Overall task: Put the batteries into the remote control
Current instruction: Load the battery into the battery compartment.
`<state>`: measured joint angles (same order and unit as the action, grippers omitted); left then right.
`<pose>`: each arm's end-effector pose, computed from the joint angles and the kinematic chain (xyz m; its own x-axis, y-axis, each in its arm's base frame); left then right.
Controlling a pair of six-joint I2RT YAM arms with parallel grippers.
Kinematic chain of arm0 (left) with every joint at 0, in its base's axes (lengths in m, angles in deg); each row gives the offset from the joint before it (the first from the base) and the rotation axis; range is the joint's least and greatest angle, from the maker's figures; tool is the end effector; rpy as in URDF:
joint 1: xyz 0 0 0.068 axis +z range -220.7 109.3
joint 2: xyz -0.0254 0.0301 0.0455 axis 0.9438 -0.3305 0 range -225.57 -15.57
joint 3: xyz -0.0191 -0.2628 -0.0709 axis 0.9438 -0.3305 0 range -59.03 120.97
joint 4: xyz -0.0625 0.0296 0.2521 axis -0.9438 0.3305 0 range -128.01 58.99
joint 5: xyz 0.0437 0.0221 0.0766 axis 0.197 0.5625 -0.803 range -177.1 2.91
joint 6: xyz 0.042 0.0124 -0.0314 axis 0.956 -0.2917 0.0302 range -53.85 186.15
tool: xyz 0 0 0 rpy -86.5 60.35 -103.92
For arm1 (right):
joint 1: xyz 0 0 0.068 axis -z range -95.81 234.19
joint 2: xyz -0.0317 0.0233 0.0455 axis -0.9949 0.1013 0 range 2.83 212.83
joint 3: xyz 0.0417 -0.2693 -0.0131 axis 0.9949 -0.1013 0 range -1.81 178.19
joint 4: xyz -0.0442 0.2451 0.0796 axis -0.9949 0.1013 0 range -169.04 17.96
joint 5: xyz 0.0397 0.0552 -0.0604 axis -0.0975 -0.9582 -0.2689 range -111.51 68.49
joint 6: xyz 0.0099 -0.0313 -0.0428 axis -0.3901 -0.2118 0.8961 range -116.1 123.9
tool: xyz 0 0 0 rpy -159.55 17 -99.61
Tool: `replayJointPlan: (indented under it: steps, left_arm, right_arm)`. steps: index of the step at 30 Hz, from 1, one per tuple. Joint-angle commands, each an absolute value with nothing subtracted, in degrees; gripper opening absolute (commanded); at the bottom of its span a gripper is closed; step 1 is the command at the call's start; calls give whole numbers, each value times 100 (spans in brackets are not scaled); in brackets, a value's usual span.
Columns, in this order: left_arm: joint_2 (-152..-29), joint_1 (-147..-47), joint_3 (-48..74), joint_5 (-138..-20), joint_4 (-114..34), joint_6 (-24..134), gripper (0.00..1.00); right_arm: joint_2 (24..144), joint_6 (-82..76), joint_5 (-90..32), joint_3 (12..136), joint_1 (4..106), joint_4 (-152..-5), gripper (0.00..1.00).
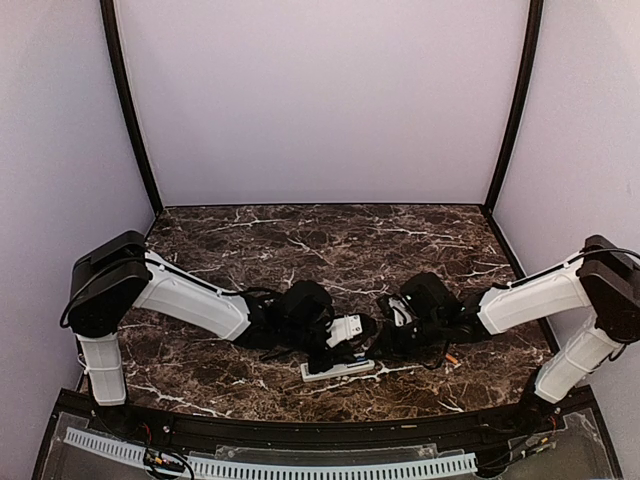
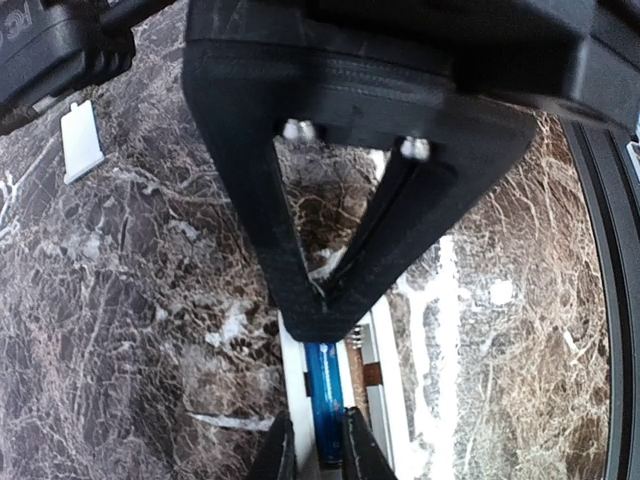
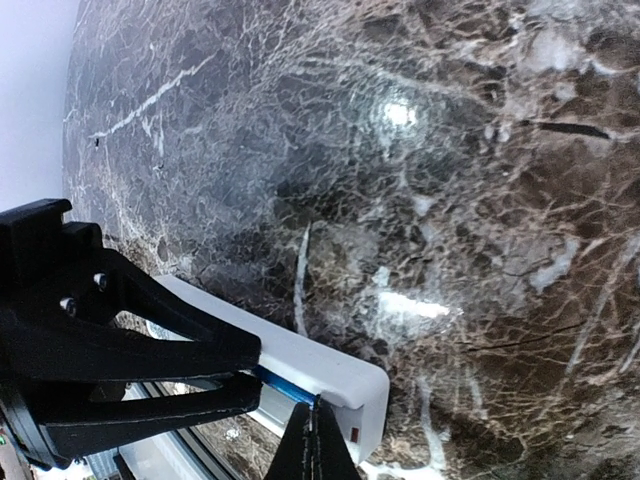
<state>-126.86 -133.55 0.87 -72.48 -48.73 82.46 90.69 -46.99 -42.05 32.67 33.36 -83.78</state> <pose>0.1735 -0.3581 0.1348 -0.0192 0.6328 -0.7741 0.9937 0.0976 0.0551 0.1641 0.2213 0.1359 -0.9760 -0.0475 -0.2124 -0.1824 0.7113 0.6788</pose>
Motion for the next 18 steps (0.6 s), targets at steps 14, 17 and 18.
replayJointPlan:
  steps: [14, 17, 18]
  left_arm:
    - [-12905, -13391, -4, -7311, -3656, 8252, 1]
    - [-12840, -13379, 40, -7265, -3650, 8191, 1]
    - [-12785, -13365, 46, -7232, -3656, 8181, 1]
  right_arm:
    - [9544, -4645, -4375, 3411, 3189, -8627, 0]
    - [9448, -4632, -4337, 3393, 3189, -8559, 0]
    - [9405, -4617, -4319, 3395, 3194, -8515, 0]
